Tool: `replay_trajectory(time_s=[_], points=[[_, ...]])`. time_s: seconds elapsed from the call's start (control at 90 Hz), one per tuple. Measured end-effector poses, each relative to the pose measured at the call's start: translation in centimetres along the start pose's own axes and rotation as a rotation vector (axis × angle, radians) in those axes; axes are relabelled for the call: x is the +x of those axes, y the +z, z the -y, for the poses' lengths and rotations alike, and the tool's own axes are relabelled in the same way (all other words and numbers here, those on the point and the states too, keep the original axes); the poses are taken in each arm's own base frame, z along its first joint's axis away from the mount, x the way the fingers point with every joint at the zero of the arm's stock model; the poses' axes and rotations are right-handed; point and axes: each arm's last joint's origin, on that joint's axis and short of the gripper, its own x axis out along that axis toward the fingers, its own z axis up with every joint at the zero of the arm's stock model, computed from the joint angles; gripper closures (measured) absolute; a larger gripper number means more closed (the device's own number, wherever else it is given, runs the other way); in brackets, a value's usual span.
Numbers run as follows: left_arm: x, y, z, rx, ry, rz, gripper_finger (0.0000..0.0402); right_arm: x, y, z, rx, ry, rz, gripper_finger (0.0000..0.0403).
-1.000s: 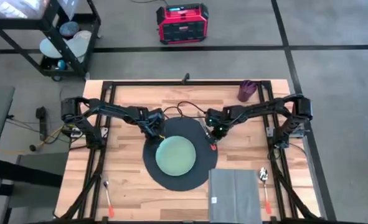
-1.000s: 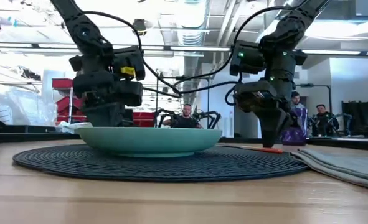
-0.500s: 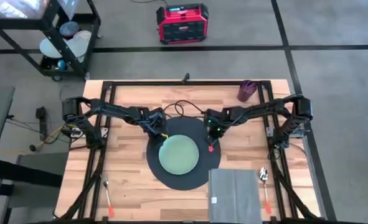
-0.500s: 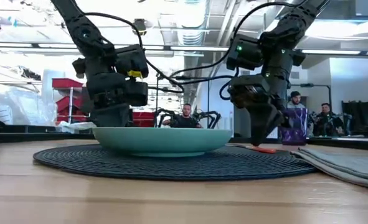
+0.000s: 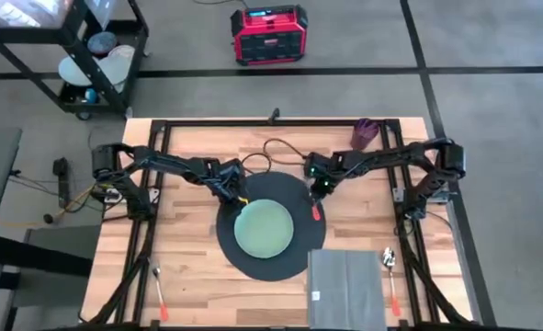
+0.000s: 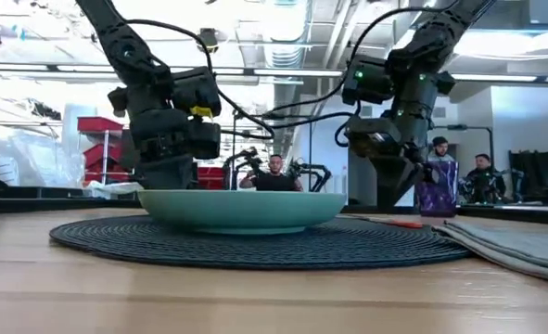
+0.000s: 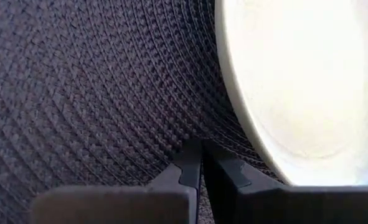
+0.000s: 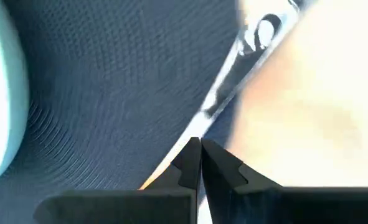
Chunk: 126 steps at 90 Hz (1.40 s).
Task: Set table place
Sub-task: Put the orange knife on the blue placemat to the right of the green plate
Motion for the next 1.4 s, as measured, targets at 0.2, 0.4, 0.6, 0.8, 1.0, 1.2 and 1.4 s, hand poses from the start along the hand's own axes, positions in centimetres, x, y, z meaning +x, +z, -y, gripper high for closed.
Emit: replay_trajectory(time_s=[0.2,0.4,0.6,0.8,1.0,1.2,1.4], points=[[0.0,0.0,0.0,0.008,0.0,0.002,0.0401,-0.4,1.3,1.8,0.042,0.002,0.037,0.0403],[0.0,0.1,0.0,0.012,-0.002,0.005,0.0401,-0.6,1.7,2.5,0.065,0.011,0.043,0.0403],[0.0,0.2,0.0,0.018,-0.003,0.016,0.0401,-0.5,1.6,1.9,0.044,0.025,0.054,0.0403],[0.0,0.2,0.0,0.014,-0.003,0.016,0.0401,-0.3,1.3,1.9,0.056,0.023,0.047,0.0403],[0.0,0.2,0.0,0.009,-0.003,0.017,0.0401,0.4,-0.1,3.2,0.096,-0.041,-0.014,0.0403],[0.0,0.2,0.0,0.006,-0.003,0.017,0.0401,0.6,-0.3,2.9,0.087,-0.031,-0.011,0.0403],[0.0,0.2,0.0,0.004,-0.004,0.017,0.0401,0.6,-0.1,2.8,0.104,-0.023,0.001,0.0403]])
